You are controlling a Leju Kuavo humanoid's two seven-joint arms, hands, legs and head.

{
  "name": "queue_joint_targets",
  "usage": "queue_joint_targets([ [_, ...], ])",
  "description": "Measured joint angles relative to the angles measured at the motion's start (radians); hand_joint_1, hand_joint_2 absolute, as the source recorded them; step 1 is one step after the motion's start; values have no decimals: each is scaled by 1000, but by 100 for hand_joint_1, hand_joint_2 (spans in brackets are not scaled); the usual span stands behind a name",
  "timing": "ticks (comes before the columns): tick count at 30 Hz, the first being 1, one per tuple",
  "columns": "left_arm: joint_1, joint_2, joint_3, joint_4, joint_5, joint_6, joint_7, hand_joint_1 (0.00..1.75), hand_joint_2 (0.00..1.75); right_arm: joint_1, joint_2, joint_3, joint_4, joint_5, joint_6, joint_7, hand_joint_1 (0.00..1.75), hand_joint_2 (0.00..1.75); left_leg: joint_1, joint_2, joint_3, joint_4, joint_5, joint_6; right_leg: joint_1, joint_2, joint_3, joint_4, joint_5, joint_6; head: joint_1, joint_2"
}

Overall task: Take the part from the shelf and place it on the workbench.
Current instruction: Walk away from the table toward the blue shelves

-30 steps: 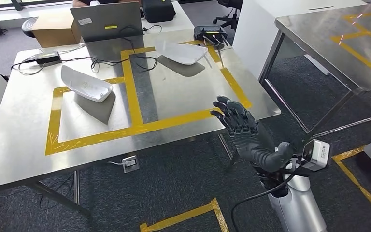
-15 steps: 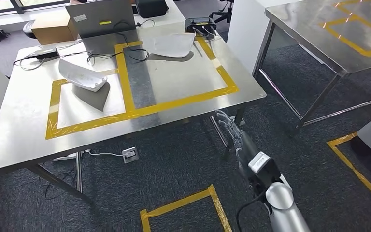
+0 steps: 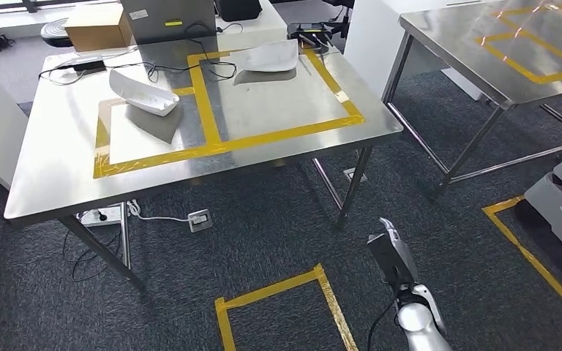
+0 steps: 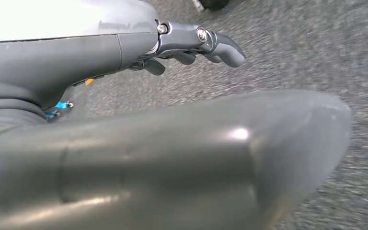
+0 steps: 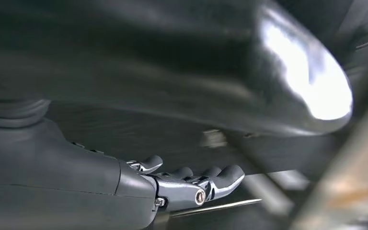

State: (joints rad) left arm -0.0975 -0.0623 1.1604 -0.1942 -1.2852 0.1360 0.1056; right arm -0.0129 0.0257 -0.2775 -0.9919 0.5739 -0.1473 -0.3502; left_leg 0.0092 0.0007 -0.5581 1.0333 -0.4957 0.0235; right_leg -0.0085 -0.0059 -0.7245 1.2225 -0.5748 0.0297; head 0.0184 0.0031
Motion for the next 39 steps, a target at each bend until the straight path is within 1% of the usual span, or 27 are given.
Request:
queue_joint_targets([
  [1, 1, -2, 0, 0, 3, -3, 14, 0, 0, -13, -1, -26, 118, 21, -29, 49, 0, 0, -3, 0, -14, 1, 12, 1, 1, 0, -5, 54, -18, -1, 0, 0],
  [2, 3, -6, 0, 0, 2, -6, 30, 0, 0, -19, -2, -49, 228, 37, -40, 128, 0, 0, -6, -1, -28, 1, 24, 3, 3, 1, 4, 84, -10, -6, 1, 0],
  [3, 5, -11, 0, 1, -1, -9, 45, 0, 0, -17, -3, -67, 321, 51, -35, 237, 0, 0, -10, -3, -42, 2, 35, 3, 6, 2, 29, 79, 13, -14, 1, 0],
  [5, 9, -25, 0, 2, -2, -11, 51, 0, 0, -1, -3, -86, 465, 90, -19, 472, 0, 0, -17, -8, -64, 3, 55, 3, 17, 2, 131, -31, 49, -39, 2, 0],
  [7, 9, -38, 2, 3, 19, -10, 19, 0, 0, 12, -2, -96, 555, 86, -22, 624, 0, 0, -22, -8, -74, 3, 71, -3, 27, 0, 227, -170, 38, -56, 1, 0],
  [9, 7, -50, 6, 4, 36, -9, -9, 0, 0, 13, -1, -136, 620, 12, -50, 678, 0, 0, -21, -2, -76, -1, 86, -14, 33, -2, 253, -224, 31, -61, 0, 0],
  [11, 5, -60, 8, 5, 31, -11, -10, 0, 0, 12, 4, -198, 666, -59, -78, 678, 0, 0, -19, 1, -81, 3, 83, -27, 30, -2, 242, -234, 52, -70, 1, 0],
  [12, 5, -64, 8, 6, 25, -11, -5, 0, 0, 11, 6, -225, 681, -76, -85, 676, 0, 0, -18, 1, -88, 20, 59, -33, 27, -3, 233, -240, 65, -76, 1, 0],
  [15, 6, -68, 7, 8, 1, -17, 20, 0, 0, 9, 11, -276, 715, -85, -97, 665, 0, 0, -12, -1, -124, 169, -81, -50, 25, -3, 195, -243, 99, -83, -2, 0],
  [16, 6, -68, 5, 9, -14, -22, 40, 0, 0, 10, 12, -285, 723, -80, -99, 650, 0, 0, -10, -1, -130, 225, -107, -55, 24, -5, 179, -240, 110, -81, -2, 0],
  [17, 6, -68, 0, 9, -32, -29, 66, 0, 0, 10, 13, -291, 731, -74, -96, 623, 0, 0, -9, -1, -125, 259, -107, -58, 23, -6, 161, -237, 122, -79, -3, 0],
  [18, 7, -67, -6, 8, -48, -36, 92, 0, 0, 9, 13, -295, 737, -68, -87, 588, 0, 0, -8, -1, -105, 263, -87, -61, 22, -8, 142, -232, 132, -76, -3, 0],
  [20, 7, -67, -18, 8, -59, -44, 107, 0, 0, 6, 12, -301, 745, -64, -35, 503, 0, 0, -4, 0, -21, 176, -40, -65, 18, -9, 108, -215, 150, -68, -3, 0],
  [22, 6, -66, -22, 8, -41, -44, 71, 0, 0, 1, 7, -306, 751, -57, 51, 423, 0, 0, -5, -2, 70, 44, -54, -61, 17, -9, 85, -197, 164, -56, -3, 0],
  [24, 5, -64, -22, 7, -27, -42, 38, 0, 0, -6, 0, -307, 758, -31, 119, 370, 0, 0, -10, -2, 97, -13, -77, -44, 17, -10, 76, -192, 181, -45, -5, 0],
  [26, 6, -63, -23, 7, -32, -43, 28, 0, 0, -12, -3, -301, 764, 7, 141, 348, 0, 0, -10, 2, 82, -15, -61, -23, 16, -7, 71, -192, 188, -33, -8, 0],
  [27, 6, -63, -26, 8, -43, -47, 29, 0, 0, -12, -3, -295, 766, 26, 141, 343, 0, 0, -8, 4, 73, -16, -50, -13, 14, -5, 64, -178, 169, -26, -7, 0],
  [29, 7, -62, -41, 8, -88, -58, 38, 0, 0, -12, -3, -276, 770, 65, 136, 336, 0, 0, -6, 7, 47, -17, -26, -1, 9, -1, 37, -94, 77, -13, -5, 0],
  [30, 8, -61, -54, 8, -114, -63, 44, 0, 0, -13, -3, -265, 772, 82, 135, 334, 0, 0, -6, 7, 31, -17, -14, 2, 7, -1, 23, -32, 25, -8, -4, 0],
  [31, 9, -60, -70, 8, -139, -67, 49, 0, 0, -14, -3, -254, 774, 97, 136, 333, 0, 0, -6, 7, 17, -16, -2, 1, 4, 0, 15, 27, -10, -4, -4, 0],
  [32, 9, -59, -85, 8, -155, -69, 51, 0, 0, -15, -3, -244, 776, 105, 138, 332, 0, 0, -6, 8, 3, -15, 10, 0, 2, -1, 17, 66, -21, -1, -4, 0],
  [33, 8, -59, -99, 8, -163, -70, 51, 0, 0, -16, -2, -236, 779, 110, 140, 334, 0, 44, -6, 8, -12, -13, 22, -2, 0, -1, 34, 77, -8, -1, -3, 0],
  [34, 6, -59, -109, 8, -162, -69, 45, 0, 0, -17, -2, -230, 781, 108, 140, 341, 0, 87, -6, 8, -27, -10, 33, -4, -1, -1, 67, 53, 19, -2, -3, 0],
  [35, 2, -59, -115, 8, -154, -66, 34, 0, 0, -17, -2, -227, 783, 99, 137, 357, 0, 131, -6, 8, -43, -8, 44, -7, -2, 0, 115, 0, 45, -5, -3, 0],
  [36, -3, -59, -118, 8, -140, -62, 17, 0, 0, -20, -2, -226, 783, 86, 130, 388, 0, 175, -7, 7, -56, -6, 55, -11, -1, 0, 169, -75, 51, -11, -3, 0],
  [38, -20, -58, -118, 7, -115, -53, -19, 0, 0, -25, -1, -232, 786, 58, 105, 478, 0, 175, -6, 7, -71, -7, 76, -24, 6, 2, 246, -196, 37, -23, -3, 0],
  [39, -30, -57, -118, 7, -108, -51, -33, 0, 0, -27, 1, -237, 788, 50, 93, 527, 0, 175, -5, 7, -73, -10, 87, -31, 10, 2, 257, -224, 28, -30, -3, 0],
])
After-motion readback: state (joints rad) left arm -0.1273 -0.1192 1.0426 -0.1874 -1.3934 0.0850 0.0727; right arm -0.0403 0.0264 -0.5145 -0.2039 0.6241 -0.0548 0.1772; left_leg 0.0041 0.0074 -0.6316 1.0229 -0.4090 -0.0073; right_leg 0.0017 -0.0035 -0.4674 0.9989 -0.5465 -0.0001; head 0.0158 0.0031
